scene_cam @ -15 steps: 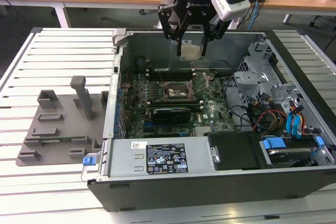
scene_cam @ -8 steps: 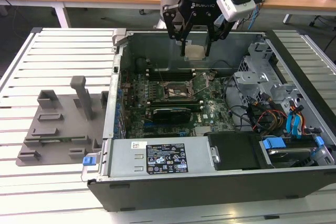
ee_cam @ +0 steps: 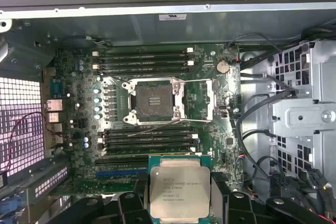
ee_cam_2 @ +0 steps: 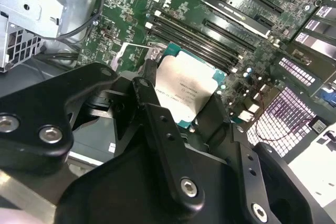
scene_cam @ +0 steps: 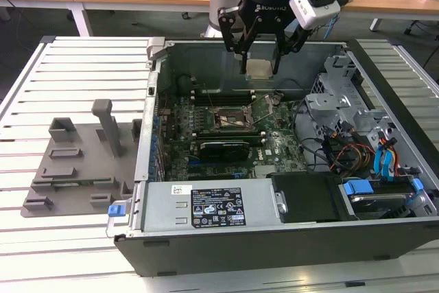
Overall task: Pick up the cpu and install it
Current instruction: 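Pick up the cpu and move it towards the insertion slot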
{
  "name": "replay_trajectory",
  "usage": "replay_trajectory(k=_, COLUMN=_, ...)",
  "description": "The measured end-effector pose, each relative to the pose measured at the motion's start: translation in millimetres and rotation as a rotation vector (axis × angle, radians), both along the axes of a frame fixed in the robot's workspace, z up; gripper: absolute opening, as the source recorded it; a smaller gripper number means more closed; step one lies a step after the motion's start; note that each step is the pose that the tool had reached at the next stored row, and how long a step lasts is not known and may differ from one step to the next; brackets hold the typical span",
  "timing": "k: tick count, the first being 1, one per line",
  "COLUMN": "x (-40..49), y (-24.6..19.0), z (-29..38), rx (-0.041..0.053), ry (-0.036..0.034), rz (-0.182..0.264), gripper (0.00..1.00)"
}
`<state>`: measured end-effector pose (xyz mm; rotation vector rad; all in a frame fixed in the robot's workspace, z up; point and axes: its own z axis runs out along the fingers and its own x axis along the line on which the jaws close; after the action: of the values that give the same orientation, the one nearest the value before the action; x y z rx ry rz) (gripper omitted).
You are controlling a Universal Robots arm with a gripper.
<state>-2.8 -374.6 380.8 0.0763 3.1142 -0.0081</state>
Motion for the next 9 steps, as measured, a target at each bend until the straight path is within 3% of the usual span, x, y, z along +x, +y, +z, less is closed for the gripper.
replay_trajectory(k=9, x=5.3, y=0.8, z=-6.2, rx=0.0000, ry=0.0001, rz=-0.001, gripper=0.55)
